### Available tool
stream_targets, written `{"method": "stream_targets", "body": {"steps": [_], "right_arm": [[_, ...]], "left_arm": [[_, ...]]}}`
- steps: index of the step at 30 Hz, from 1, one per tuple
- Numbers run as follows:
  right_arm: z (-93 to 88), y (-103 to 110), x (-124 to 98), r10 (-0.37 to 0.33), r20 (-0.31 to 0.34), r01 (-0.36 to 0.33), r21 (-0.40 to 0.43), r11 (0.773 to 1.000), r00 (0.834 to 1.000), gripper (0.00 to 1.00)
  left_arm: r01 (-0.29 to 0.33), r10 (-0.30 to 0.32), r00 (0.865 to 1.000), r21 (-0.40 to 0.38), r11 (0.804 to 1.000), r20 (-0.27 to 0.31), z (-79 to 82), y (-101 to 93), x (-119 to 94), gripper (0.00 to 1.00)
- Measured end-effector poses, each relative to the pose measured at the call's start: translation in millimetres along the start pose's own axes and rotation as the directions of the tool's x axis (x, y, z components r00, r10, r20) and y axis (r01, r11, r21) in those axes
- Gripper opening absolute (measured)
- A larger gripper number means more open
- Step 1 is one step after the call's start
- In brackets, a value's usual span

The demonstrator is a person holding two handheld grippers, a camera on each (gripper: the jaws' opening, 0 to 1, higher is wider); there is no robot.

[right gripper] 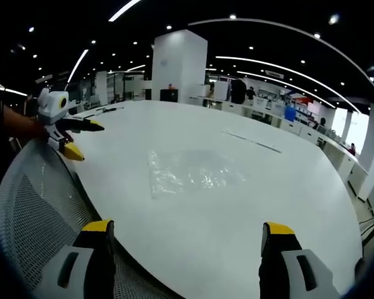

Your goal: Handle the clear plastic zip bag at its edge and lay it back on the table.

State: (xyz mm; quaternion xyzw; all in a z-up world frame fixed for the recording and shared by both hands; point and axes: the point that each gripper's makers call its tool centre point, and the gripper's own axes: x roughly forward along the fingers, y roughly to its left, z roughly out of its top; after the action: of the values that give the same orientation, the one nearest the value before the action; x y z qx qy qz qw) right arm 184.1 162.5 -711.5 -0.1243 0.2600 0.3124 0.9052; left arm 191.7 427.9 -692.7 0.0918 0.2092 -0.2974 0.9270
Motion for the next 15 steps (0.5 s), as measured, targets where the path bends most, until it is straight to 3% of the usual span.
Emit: {"method": "stream_targets", "body": {"steps": [15], "right_arm": [[0.9,0.8,0.0,0.004,0.006,-0.004,-0.002,1.0,1.0,1.0]], "left_arm": [[0.017,-0.017,1.0,0.033,0.999,-0.022,-1.6,-5.8,0.6,0.94]]}}
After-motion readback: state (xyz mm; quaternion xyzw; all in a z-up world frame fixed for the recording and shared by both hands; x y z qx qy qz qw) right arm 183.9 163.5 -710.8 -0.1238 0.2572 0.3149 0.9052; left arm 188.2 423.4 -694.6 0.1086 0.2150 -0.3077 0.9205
